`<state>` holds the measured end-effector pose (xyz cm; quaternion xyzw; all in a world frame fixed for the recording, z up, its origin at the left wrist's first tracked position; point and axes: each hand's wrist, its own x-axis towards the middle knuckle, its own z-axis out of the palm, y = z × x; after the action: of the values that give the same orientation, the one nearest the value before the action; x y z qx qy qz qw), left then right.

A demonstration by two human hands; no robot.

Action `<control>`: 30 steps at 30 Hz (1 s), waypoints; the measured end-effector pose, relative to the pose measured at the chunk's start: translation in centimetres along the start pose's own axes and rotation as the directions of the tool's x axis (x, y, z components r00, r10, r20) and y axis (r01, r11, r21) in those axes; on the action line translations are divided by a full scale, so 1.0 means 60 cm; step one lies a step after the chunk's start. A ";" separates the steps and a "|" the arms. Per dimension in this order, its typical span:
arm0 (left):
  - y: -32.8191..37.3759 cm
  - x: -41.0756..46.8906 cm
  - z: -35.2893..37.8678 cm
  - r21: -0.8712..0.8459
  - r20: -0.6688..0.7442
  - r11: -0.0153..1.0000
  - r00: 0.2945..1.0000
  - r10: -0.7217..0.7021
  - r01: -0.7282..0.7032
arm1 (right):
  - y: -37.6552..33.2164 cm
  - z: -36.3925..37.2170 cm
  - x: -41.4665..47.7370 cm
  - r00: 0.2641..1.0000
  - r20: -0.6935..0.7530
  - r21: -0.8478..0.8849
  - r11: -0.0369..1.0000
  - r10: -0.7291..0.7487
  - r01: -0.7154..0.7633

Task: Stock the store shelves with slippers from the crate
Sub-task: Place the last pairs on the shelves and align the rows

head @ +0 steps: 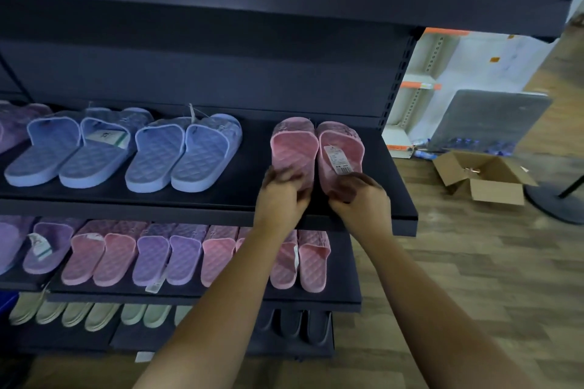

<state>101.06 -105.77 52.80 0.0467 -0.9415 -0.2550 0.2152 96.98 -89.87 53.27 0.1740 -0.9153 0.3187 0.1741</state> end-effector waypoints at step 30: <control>-0.341 -0.028 -0.212 0.162 -0.234 0.983 0.971 -0.052 0.092 | -0.318 0.244 0.008 0.970 0.200 0.096 0.988 -0.140 0.123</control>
<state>107.57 -128.97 51.80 0.1284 -0.9266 -0.1738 0.3078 101.73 -113.43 52.69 0.2734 -0.9009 0.3242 0.0917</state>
